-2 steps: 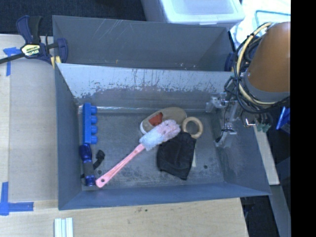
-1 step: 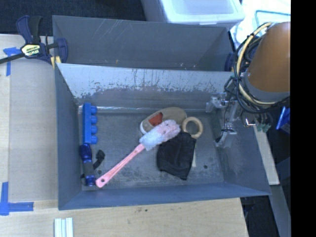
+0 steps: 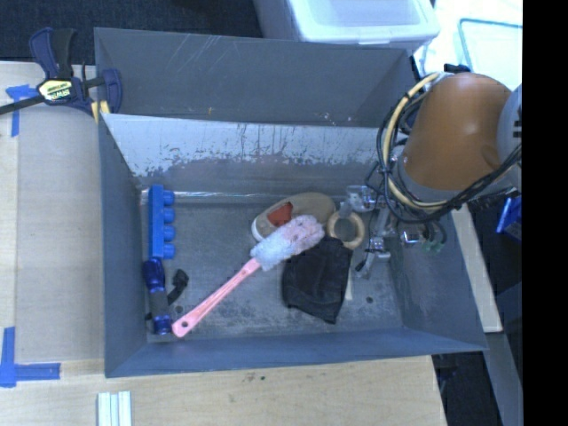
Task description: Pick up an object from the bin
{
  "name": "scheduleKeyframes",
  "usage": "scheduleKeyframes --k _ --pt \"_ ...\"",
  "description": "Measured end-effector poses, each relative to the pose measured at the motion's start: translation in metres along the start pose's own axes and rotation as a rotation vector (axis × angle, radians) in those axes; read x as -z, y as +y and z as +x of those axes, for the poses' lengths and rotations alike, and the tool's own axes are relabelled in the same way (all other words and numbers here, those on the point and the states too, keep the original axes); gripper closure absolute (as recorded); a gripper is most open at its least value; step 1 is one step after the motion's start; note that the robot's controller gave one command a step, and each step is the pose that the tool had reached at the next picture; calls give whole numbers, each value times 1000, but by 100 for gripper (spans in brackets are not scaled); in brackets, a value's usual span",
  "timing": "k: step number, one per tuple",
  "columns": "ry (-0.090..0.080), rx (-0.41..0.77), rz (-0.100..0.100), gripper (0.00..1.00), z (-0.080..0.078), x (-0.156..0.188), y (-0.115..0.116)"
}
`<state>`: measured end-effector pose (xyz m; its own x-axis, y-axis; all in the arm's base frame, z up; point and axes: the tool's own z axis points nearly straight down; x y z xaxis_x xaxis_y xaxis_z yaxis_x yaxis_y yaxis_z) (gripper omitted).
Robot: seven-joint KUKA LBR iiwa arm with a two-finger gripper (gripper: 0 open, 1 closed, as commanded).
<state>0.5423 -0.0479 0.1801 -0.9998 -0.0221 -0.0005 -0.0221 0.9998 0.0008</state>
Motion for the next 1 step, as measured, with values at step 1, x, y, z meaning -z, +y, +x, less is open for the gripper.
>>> scheduleKeyframes --k 1 --pt "-16 -13 4 0 4 -16 -6"
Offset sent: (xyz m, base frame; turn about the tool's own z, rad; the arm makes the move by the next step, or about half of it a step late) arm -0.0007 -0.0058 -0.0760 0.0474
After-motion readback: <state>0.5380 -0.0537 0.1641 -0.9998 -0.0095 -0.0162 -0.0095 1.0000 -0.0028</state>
